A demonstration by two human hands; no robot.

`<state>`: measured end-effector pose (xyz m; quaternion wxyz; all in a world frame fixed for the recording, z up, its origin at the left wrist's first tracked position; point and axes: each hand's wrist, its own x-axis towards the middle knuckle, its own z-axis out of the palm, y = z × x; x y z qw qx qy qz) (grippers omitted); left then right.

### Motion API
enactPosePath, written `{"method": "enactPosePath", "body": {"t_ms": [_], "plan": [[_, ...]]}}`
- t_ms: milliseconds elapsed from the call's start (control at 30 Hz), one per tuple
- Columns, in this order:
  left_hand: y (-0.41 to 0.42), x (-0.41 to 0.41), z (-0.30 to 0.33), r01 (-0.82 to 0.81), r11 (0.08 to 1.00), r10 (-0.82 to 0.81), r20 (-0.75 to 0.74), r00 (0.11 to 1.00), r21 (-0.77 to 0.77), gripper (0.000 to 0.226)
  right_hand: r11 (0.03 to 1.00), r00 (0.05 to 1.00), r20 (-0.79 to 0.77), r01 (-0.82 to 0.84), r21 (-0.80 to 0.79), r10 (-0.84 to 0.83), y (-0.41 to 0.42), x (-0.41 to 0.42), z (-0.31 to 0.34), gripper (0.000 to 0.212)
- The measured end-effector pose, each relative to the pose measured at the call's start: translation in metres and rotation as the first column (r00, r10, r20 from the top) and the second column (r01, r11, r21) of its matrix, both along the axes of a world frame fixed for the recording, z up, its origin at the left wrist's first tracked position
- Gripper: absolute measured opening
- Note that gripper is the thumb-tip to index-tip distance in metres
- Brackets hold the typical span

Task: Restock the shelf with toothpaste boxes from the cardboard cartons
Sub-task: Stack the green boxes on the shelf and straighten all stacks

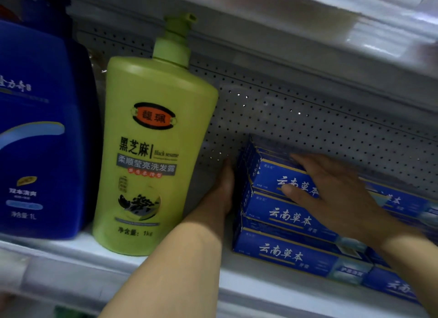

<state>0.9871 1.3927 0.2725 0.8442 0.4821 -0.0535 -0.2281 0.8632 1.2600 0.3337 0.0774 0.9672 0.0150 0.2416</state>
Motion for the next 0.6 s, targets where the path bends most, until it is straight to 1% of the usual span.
{"method": "enactPosePath", "body": {"t_ms": [100,167,233,300,467,600], "plan": [[0.005,-0.010,0.000,-0.026,0.998,0.026,-0.002,1.000,0.053,0.069,0.995,0.997,0.076,0.024,0.095,-0.031,0.004,-0.008,-0.007,0.094],[0.009,-0.014,0.001,-0.037,0.995,0.036,0.013,0.999,0.093,0.065,0.992,0.996,0.054,0.064,0.105,-0.070,0.011,-0.014,-0.013,0.097],[0.009,-0.018,0.001,-0.007,0.995,0.005,0.028,1.000,0.095,0.066,0.990,0.994,-0.011,0.111,0.091,-0.110,0.016,-0.018,-0.017,0.101],[0.008,-0.023,0.001,0.024,0.995,-0.026,0.027,0.999,0.096,0.070,0.989,0.991,-0.024,0.135,0.060,-0.133,0.017,-0.016,-0.019,0.102],[0.006,-0.014,-0.008,0.050,0.994,-0.049,-0.016,0.999,0.102,0.074,0.992,0.990,0.079,0.120,-0.034,-0.117,0.008,-0.006,-0.026,0.100],[0.005,-0.011,-0.010,0.077,0.993,-0.078,0.016,0.997,0.088,0.073,0.996,0.983,0.173,0.067,-0.055,-0.057,0.002,-0.002,-0.033,0.089]]}}
